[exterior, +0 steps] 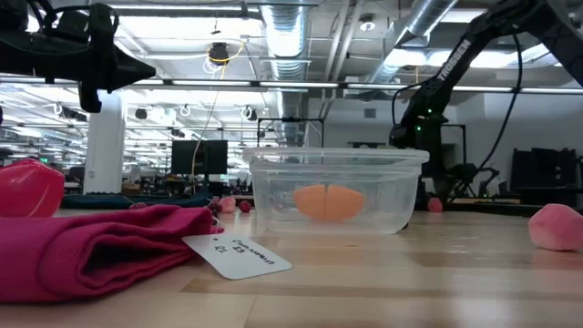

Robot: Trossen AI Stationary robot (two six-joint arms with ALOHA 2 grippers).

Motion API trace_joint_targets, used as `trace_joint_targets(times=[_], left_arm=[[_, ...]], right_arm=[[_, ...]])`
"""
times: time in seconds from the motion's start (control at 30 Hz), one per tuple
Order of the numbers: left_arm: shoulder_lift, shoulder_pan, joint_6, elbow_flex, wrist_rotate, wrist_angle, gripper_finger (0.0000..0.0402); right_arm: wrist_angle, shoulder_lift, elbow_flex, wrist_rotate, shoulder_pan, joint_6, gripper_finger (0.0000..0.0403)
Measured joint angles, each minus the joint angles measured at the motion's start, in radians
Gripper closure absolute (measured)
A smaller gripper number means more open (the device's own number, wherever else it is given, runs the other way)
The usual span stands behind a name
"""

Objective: Pick and placing Produce into tupperware
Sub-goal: Put the pink peach into the transparent bin

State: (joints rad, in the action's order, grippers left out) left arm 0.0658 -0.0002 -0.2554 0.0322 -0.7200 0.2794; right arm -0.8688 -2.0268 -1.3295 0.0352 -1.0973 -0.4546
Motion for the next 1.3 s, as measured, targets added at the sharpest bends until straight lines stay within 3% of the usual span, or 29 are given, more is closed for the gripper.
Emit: trace_joint_targets(times=[0.3,0.6,0.87,1.3], left_arm=[[0.000,0.000,0.000,0.000,0.000,-0.001,0.0401],[0.000,0.000,0.000,0.000,0.001,-0.001,0.0401],[0.000,0.000,-0.001,0.000,0.001,-0.001,0.0401],[0.000,0.000,-0.001,0.000,0.002,-0.001,0.0401]], right_arm=[[-0.015,0.015,0.003,-0.005,0.000,0.000,0.0254],[-0.090,0.012,-0.025,-0.012,-0.006,0.012,0.0239],[-0.109,0.013,-0.081,-0.006,-0.002,0.020,0.0265],[-0.201,0.018,-0.180,0.022,-0.002,0.031,0.0264]])
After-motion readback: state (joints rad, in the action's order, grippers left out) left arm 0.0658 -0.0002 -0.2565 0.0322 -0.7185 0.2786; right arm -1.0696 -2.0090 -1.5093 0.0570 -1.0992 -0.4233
